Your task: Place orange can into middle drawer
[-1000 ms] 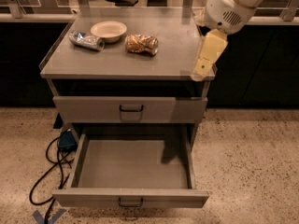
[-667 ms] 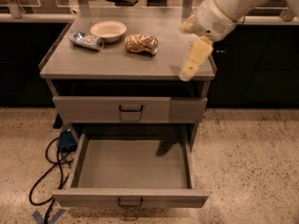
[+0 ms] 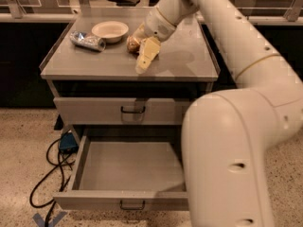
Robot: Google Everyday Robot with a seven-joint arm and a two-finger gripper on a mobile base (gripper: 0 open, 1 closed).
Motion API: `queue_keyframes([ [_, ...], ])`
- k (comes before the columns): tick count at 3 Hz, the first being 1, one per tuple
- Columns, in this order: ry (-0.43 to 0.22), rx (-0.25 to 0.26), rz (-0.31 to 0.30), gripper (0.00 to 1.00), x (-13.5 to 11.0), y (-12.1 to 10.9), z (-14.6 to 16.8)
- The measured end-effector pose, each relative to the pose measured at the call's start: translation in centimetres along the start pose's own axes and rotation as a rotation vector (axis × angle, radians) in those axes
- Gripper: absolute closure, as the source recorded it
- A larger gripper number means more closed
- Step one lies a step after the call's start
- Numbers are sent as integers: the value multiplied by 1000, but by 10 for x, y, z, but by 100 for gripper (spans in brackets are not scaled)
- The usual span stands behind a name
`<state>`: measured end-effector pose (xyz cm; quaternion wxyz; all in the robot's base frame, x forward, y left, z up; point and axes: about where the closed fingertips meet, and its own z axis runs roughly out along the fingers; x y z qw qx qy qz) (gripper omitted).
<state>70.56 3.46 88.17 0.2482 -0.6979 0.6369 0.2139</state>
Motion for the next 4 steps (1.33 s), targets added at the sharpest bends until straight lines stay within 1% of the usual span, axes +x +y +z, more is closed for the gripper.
queue_keyframes([
  [1, -15, 48, -22, 0, -13, -18, -7],
  [2, -13, 60, -19, 0, -12, -19, -4],
  [3, -29, 145, 12, 0, 14, -37, -25],
  [4, -61, 286, 49, 0, 45, -70, -52],
])
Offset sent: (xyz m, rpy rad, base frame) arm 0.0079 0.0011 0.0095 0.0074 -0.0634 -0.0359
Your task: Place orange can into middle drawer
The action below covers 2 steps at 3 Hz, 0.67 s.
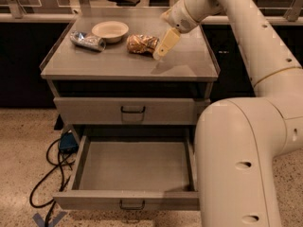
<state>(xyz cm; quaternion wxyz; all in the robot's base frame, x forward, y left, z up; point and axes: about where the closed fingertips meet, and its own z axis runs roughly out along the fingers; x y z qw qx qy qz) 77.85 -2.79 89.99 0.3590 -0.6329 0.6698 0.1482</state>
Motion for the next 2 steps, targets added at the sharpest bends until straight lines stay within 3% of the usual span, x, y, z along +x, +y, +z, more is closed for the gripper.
queue_keyframes([
  [1, -11, 29, 3, 0, 1, -9, 0],
  [2, -16, -10, 6, 0, 6, -4, 11],
])
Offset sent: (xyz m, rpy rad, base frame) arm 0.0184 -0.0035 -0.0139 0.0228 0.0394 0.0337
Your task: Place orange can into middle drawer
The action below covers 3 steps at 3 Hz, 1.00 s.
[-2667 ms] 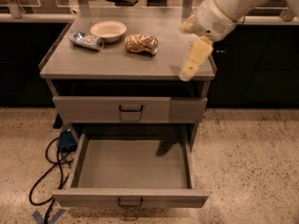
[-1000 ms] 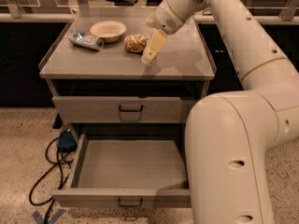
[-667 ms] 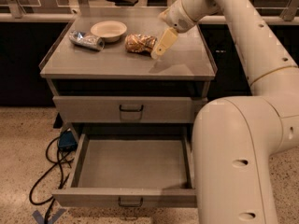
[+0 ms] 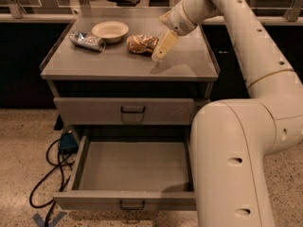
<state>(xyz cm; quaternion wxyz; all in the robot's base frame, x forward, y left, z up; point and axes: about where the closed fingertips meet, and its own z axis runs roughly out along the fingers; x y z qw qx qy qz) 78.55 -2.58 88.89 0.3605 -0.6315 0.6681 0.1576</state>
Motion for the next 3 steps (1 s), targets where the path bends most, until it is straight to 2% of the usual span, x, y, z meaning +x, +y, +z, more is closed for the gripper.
queue_keyframes([
  [1, -30, -89, -9, 0, 1, 9, 39],
  [2, -50, -134, -11, 0, 1, 12, 73],
  [3, -54, -134, -10, 20, 2, 10, 78],
])
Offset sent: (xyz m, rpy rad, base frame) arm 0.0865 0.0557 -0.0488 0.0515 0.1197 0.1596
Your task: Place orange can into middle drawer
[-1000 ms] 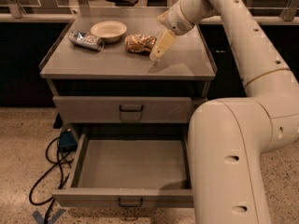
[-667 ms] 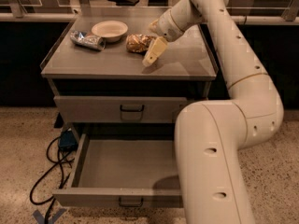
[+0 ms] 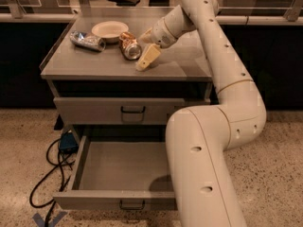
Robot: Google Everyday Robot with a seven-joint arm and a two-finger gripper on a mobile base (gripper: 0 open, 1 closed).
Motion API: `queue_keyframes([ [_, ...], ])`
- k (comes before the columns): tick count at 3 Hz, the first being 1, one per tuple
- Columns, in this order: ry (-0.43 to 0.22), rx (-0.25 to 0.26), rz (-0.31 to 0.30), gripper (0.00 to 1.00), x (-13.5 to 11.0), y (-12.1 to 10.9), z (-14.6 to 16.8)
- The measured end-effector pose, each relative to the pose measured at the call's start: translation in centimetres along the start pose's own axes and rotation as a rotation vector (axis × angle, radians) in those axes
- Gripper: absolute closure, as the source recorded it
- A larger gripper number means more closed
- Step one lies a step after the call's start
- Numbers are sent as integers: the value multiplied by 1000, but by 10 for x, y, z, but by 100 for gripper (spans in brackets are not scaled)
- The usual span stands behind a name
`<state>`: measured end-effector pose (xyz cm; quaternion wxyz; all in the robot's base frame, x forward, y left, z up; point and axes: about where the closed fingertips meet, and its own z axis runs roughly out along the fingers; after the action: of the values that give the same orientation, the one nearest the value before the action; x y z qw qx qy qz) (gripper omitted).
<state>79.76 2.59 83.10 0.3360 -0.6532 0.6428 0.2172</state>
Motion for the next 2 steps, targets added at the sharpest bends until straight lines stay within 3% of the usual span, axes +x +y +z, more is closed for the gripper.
queue_keyframes([
  [1, 0, 0, 0, 19, 0, 0, 0],
  [2, 0, 0, 0, 0, 0, 0, 0],
])
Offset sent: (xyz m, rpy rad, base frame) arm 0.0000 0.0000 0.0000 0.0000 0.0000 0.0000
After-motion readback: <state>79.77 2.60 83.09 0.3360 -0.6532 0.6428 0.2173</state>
